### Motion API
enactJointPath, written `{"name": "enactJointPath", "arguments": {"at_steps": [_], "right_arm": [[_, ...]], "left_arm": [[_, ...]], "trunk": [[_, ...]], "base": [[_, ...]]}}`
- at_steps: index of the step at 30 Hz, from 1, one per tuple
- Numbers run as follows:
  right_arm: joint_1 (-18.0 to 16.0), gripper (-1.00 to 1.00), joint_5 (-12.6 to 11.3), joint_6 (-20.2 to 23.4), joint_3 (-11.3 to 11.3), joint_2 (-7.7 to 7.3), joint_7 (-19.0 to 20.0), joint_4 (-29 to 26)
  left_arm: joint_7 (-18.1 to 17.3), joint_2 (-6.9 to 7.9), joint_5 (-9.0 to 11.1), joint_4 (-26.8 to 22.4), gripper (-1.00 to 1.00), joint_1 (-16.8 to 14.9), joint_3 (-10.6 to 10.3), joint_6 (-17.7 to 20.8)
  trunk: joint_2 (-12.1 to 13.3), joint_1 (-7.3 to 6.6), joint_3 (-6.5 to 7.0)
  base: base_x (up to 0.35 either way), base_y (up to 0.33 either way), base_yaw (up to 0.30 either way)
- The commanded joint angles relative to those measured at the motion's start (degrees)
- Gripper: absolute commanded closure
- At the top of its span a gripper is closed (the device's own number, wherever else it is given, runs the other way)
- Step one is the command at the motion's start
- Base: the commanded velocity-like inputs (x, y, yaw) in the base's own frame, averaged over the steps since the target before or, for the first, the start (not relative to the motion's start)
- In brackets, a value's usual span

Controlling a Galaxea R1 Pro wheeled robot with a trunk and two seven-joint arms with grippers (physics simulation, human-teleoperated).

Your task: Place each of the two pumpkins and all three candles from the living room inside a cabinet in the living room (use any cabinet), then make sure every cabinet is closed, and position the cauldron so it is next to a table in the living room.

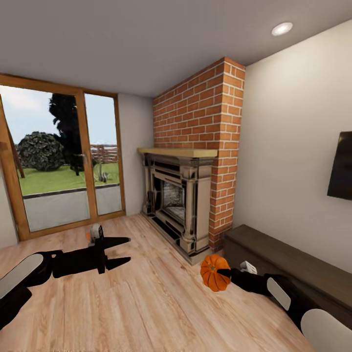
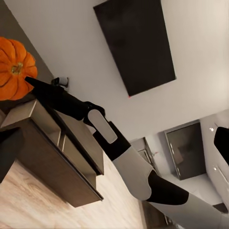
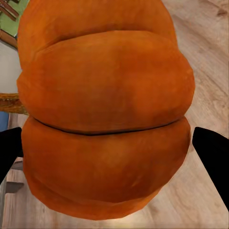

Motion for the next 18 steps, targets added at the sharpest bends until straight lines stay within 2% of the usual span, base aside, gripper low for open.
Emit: {"name": "enactJointPath", "arguments": {"at_steps": [1,6,18], "right_arm": [[-0.1,1.0,-0.8,0.3,0.1,0.08,-0.1,-0.1],[0.0,1.0,-0.8,0.3,0.2,0.34,-0.1,-0.1],[-0.1,1.0,-0.8,0.8,0.2,0.35,-0.1,-0.2]], "left_arm": [[-0.6,0.05,-0.4,0.1,-1.0,-0.1,-0.1,0.0],[-0.6,0.05,-0.4,0.2,-1.0,-0.1,0.0,0.0],[-0.6,0.05,-0.4,0.8,-1.0,-0.1,0.0,0.0]], "trunk": [[-0.1,0.01,-0.16],[-0.1,0.01,-0.61],[-0.1,0.01,-1.69]], "base": [[0.081,0.19,0.114],[0.206,0.187,0.107],[0.316,0.099,0.101]]}}
